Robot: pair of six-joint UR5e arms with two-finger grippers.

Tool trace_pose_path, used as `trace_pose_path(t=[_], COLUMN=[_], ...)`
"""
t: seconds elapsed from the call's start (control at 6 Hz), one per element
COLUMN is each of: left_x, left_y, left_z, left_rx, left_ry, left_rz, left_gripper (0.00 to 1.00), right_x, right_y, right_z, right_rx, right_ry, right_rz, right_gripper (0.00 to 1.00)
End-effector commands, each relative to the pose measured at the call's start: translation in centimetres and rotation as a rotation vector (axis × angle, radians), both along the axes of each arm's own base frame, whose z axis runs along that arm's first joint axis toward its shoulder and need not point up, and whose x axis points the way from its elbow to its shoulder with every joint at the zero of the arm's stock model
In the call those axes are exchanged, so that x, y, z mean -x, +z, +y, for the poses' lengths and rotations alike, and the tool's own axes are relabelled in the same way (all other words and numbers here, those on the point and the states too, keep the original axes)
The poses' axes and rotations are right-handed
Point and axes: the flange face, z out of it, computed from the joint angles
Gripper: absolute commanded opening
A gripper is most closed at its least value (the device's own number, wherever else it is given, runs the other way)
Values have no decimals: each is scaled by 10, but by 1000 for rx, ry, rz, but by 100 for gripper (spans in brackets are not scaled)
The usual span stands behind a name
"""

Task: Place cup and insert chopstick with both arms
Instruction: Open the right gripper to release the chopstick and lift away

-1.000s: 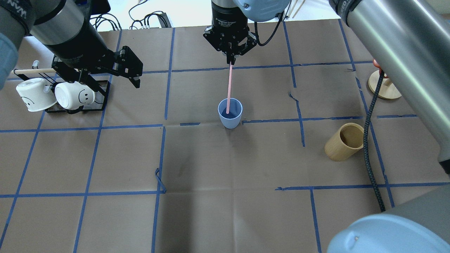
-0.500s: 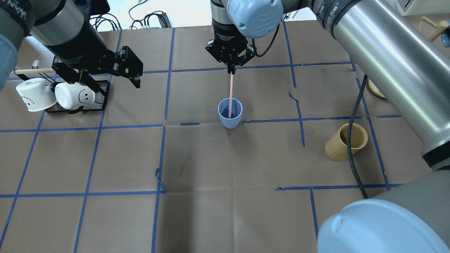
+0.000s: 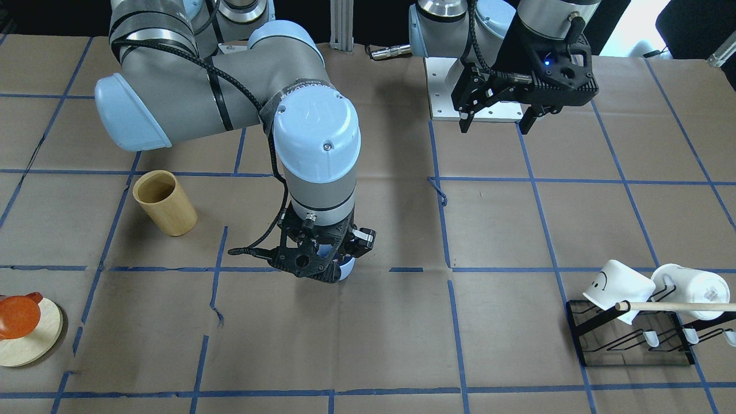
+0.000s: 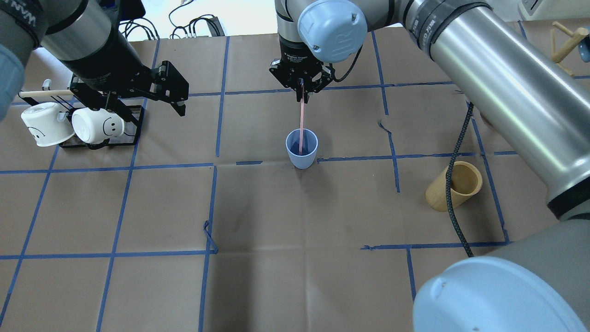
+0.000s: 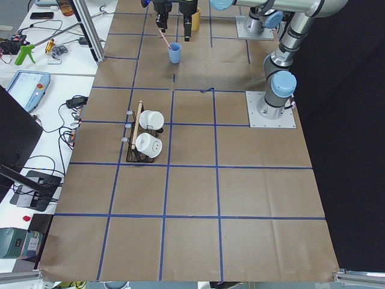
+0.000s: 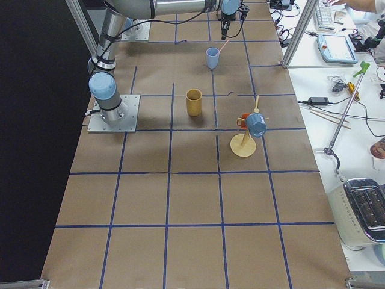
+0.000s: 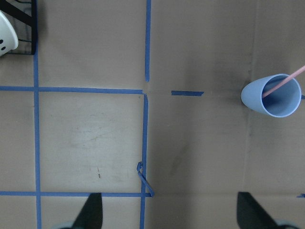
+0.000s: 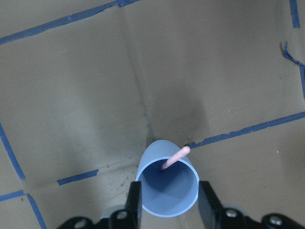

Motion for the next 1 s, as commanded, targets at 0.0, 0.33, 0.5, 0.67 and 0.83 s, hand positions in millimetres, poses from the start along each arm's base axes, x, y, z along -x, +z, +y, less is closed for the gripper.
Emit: trace_pose_path(t=[0.0, 0.33, 0.5, 0.67, 0.83], left_x=[0, 0, -2, 0, 0], left_y=[-1, -2, 1, 1, 1], left_z=[-1, -4, -1, -1, 0], left_rx=[3, 3, 7, 7, 6], left_ry=[-9, -8, -8, -11, -11], left_rz=[-5, 1, -5, -5, -7], left_gripper=[98, 98, 98, 98, 98], right_x=[31, 114, 158, 201, 233], right_y=[33, 90, 97, 96, 95], right_z=[-13, 5, 25, 64, 107], right_rx=[24, -43, -101, -116, -62], right_ry=[36, 126, 171, 167, 151], right_rz=[-4, 11, 6, -10, -15], right_gripper=[100, 100, 100, 100, 100])
